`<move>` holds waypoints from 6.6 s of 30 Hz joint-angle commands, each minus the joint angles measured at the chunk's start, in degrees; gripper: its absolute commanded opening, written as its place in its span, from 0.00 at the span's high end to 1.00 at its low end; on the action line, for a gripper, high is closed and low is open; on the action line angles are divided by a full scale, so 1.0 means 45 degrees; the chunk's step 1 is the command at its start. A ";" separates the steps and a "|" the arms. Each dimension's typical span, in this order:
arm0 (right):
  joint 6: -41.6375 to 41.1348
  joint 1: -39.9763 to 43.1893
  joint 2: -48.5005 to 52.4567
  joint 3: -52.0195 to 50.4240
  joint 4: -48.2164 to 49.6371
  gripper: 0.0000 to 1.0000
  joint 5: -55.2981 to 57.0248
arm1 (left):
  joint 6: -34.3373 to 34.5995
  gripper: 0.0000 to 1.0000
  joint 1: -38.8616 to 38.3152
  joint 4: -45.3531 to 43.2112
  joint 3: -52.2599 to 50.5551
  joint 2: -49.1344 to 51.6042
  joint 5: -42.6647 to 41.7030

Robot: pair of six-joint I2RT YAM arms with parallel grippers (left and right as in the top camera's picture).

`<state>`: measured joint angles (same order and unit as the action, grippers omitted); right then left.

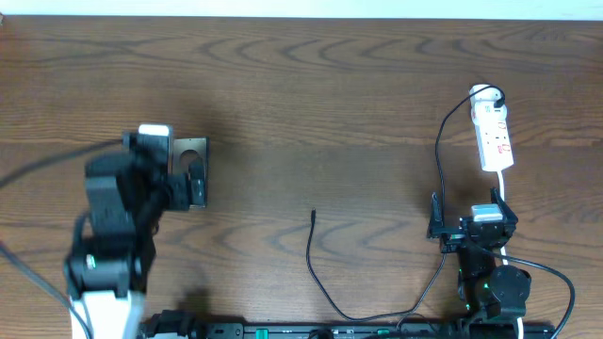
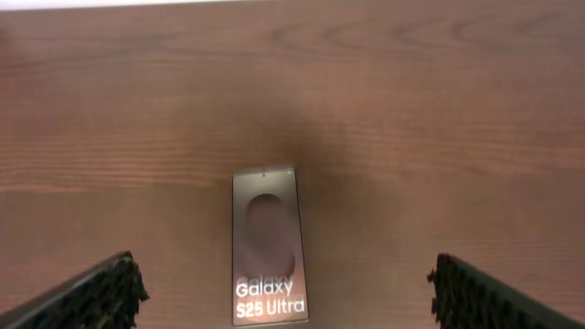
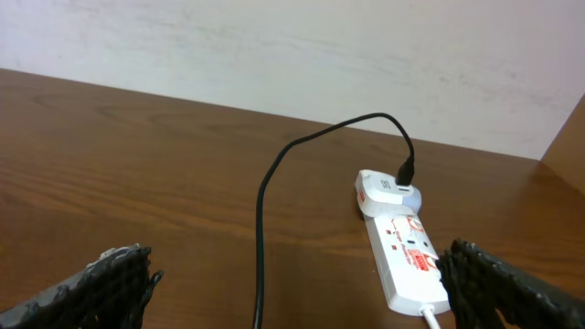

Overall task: Plug charger to phone and switch on socket
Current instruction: 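Move the left gripper forward over the Galaxy S25 Ultra box, then lower the left gripper onto the phone box and align fingers, then close the left gripper on the phone box sides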

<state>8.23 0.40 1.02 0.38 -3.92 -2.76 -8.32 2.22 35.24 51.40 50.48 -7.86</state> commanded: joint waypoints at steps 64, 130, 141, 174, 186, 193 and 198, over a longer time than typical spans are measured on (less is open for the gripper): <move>0.0136 -0.0063 -0.0053 -0.0015 -0.0053 0.01 0.0058 | -0.0044 0.02 0.1685 0.5901 0.7465 1.2298 -0.0340; 0.0136 -0.0063 -0.0053 -0.0015 -0.0053 0.01 0.0063 | 0.0583 0.02 0.0797 0.3230 0.5503 1.3508 0.0189; 0.0136 -0.0063 -0.0053 -0.0015 -0.0053 0.01 0.0058 | 0.0578 0.02 0.0801 0.2579 0.5187 1.3527 0.0228; 0.0136 -0.0063 -0.0053 -0.0015 -0.0053 0.01 0.0063 | 0.0529 0.02 0.0801 0.2288 0.4605 1.3527 0.0335; 0.0136 -0.0063 -0.0053 -0.0015 -0.0053 0.01 0.0063 | 0.0335 0.02 0.0797 0.2278 0.4600 1.3741 0.0714; 0.0136 -0.0063 -0.0053 -0.0015 -0.0053 0.01 0.0063 | 0.0243 0.02 0.0797 0.1996 0.4600 1.4018 0.0709; 0.0136 -0.0063 -0.0053 -0.0015 -0.0053 0.01 0.0058 | 0.0238 0.02 0.0797 0.1943 0.4595 1.4154 0.0709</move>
<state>8.23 0.40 1.02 0.38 -3.92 -2.76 -6.26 5.56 44.14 72.55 112.77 -5.26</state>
